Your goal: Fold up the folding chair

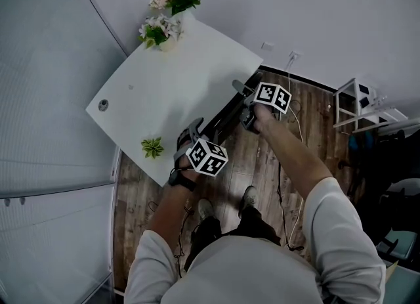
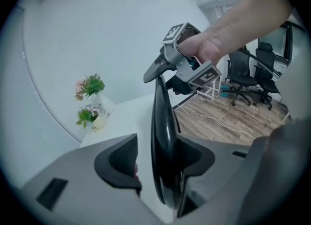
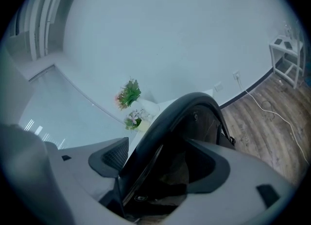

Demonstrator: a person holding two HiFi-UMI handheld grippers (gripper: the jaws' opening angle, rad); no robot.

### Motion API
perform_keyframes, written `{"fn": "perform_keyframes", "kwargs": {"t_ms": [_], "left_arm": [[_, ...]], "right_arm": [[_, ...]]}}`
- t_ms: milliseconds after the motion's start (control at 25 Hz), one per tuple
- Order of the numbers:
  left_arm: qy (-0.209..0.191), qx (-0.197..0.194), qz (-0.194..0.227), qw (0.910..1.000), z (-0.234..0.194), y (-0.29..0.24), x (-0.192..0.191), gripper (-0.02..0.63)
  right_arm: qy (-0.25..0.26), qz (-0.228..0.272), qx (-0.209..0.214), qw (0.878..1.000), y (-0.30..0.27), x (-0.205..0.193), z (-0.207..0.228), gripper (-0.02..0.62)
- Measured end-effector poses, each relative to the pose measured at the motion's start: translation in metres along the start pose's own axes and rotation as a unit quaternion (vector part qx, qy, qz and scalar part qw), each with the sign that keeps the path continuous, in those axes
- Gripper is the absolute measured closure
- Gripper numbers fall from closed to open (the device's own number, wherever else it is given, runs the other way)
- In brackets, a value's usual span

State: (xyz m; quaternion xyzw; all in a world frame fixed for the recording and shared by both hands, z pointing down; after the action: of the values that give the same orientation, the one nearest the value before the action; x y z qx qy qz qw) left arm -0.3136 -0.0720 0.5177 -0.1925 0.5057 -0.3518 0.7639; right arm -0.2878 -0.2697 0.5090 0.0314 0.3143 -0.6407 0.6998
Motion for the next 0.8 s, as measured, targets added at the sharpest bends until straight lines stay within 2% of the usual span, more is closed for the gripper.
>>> {"fn": "perform_keyframes", "kwargs": {"t_ms": [160,240,280,320,440,560,680,800], "left_arm": [[-0.005,0.006,-0.013,0.9999,0.007,0.001,0.000,0.368],[-0.012,-0.017,-0.039,0.9990,0.018,-0.003,-0.005,0.437],[-0.006,-0.025,-0.052,0.9983,0.022,-0.005,-0.007,0.451],[0.005,-0.033,-0.062,0.9975,0.022,-0.006,-0.007,0.499],[0.028,-0.058,-0.080,0.9947,0.026,-0.007,-0.003,0.509],[0.048,-0.070,-0.086,0.9926,0.033,-0.003,-0.003,0.508],[0.054,-0.083,-0.106,0.9894,0.032,-0.002,-0.010,0.499],[0.047,-0.086,-0.098,0.9904,0.024,-0.005,-0.010,0.502]], "right_arm": [[0.008,-0.004,0.010,1.000,0.007,0.001,0.002,0.235],[0.012,-0.019,0.008,1.000,0.007,0.000,0.002,0.235],[0.014,-0.029,0.005,0.999,0.007,0.000,0.003,0.235],[0.017,-0.039,0.001,0.999,0.007,0.000,0.003,0.236],[0.013,-0.050,-0.002,0.999,0.009,0.007,0.003,0.251],[0.010,-0.024,0.000,1.000,0.013,0.023,0.001,0.391],[0.023,-0.039,-0.007,0.999,0.006,0.023,-0.002,0.373],[0.015,-0.043,0.003,0.999,-0.001,0.022,-0.002,0.341]]}}
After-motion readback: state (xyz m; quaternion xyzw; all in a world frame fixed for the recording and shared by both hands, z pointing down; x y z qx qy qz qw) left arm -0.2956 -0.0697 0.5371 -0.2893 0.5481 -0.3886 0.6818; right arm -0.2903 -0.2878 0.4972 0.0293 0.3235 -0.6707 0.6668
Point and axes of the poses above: the fingertips, and each gripper's own axes: y backward along the fingers, z to its right, x out of its top, the point moved 2 cm from there along y, backward along the fingers, and after that the axes turned 8 degrees about x, right-handed, at the moved point
